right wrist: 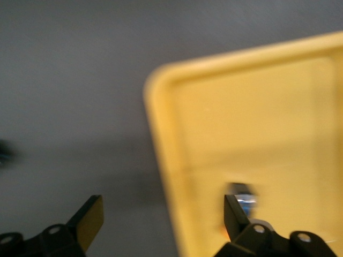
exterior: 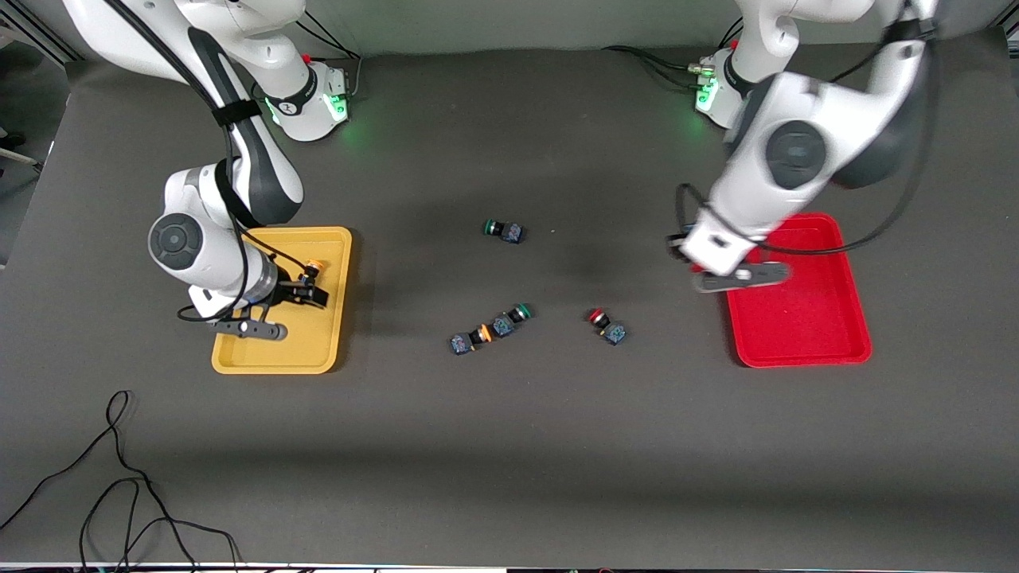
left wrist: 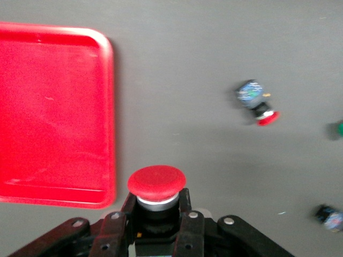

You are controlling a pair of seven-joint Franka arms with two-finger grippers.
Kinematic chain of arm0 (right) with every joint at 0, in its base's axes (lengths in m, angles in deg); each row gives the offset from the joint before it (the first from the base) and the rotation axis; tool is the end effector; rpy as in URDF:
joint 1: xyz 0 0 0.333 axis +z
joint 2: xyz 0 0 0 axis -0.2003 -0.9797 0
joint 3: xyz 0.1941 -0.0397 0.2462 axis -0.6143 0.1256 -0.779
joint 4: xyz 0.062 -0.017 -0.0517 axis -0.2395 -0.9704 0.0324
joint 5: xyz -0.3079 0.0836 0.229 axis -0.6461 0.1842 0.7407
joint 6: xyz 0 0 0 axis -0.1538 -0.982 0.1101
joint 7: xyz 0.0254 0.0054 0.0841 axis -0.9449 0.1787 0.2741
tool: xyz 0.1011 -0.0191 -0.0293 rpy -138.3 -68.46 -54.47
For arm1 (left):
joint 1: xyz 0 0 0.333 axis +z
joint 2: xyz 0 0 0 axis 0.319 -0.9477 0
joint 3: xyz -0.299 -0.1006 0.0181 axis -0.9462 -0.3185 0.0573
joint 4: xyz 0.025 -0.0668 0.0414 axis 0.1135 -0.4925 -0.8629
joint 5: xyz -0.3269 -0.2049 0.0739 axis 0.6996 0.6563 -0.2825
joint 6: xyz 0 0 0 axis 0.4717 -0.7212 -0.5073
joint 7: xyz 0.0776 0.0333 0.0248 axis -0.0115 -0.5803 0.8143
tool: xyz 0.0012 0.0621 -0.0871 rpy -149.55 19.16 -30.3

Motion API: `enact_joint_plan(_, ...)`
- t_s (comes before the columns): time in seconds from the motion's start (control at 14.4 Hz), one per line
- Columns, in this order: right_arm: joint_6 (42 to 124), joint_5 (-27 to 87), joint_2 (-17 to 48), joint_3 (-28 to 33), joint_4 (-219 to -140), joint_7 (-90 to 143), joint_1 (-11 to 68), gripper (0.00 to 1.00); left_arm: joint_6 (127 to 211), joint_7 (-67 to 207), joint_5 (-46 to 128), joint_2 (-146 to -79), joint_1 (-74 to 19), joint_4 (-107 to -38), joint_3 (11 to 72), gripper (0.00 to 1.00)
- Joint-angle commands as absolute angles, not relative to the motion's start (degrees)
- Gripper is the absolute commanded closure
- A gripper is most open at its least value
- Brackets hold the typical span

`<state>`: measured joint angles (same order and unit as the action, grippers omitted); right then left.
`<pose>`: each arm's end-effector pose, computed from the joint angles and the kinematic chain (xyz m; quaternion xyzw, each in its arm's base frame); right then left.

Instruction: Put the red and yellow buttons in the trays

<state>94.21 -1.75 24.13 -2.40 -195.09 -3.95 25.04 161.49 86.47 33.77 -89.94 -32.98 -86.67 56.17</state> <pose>0.5786 0.1359 0.3308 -0.9903 0.1330 0.0308 0.0241 0.5245 -0.1723 0.4229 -0.9965 -0.0487 0.0675 0.0096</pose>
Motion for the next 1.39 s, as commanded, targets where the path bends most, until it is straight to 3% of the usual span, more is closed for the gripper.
enact_joint_plan(0.0, 90.79, 1.68, 14.25, -5.85, -178.75, -17.42, 26.23, 0.0, 159.86, 75.22, 34.28, -87.78, -23.38, -88.97, 55.85, 0.91)
enact_joint_plan(0.14, 90.88, 1.6, 8.1, -9.45, -170.75, -26.66, 26.58, 0.0, 163.01, 71.51, 32.71, -88.29, -19.5, -91.07, 55.85, 0.91)
enact_joint_plan(0.28, 91.15, 1.07, 2.3, -11.39, -164.59, -37.55, 27.63, 0.0, 171.69, 69.22, 32.08, -88.47, -17.12, -97.38, 55.85, 0.91)
enact_joint_plan(0.49, 91.32, 1.77, -4.13, -13.32, -162.01, -52.58, 27.9, 0.0, 186.8, 67.54, 32.0, -91.97, -16.32, -106.18, 55.94, 0.89)
enact_joint_plan(0.62, 91.5, 1.6, -6.51, -15.08, -162.18, -59.63, 28.08, 0.0, 194.55, 67.45, 31.56, -96.71, -16.23, -107.87, 55.94, 0.87)
enact_joint_plan(0.69, 91.67, 1.25, -7.39, -16.22, -162.45, -61.23, 28.25, 0.0, 196.85, 67.36, 30.69, -99.26, -16.23, -107.87, 55.94, 0.8)
enact_joint_plan(0.76, 92.89, 1.16, -8.36, -16.84, -162.8, -61.77, 29.21, 0.0, 198.44, 67.36, 29.63, -100.59, -16.14, -107.87, 55.94, 0.6)
enact_joint_plan(0.83, 94.56, 0.98, -8.89, -16.85, -163.41, -62.47, 30.27, 0.0, 198.71, 67.36, 29.36, -101.3, -16.14, -107.79, 55.94, 0.17)
enact_joint_plan(0.9, 95.7, 0.89, -9.59, -16.85, -163.59, -62.65, 30.54, 0.0, 198.54, 67.36, 29.36, -101.22, -15.79, -107.52, 55.94, 0.0)
enact_joint_plan(1.18, 97.56, -2.61, -11.09, -16.85, -164.38, -62.74, 30.63, 0.01, 189.97, 67.1, 29.45, -96.49, -15.62, -104.02, 55.85, 0.0)
enact_joint_plan(1.32, 98.96, -3.93, -11.35, -16.85, -164.91, -62.65, 30.63, 0.12, 179.43, 67.36, 29.45, -94.28, -15.7, -97.89, 55.85, 0.0)
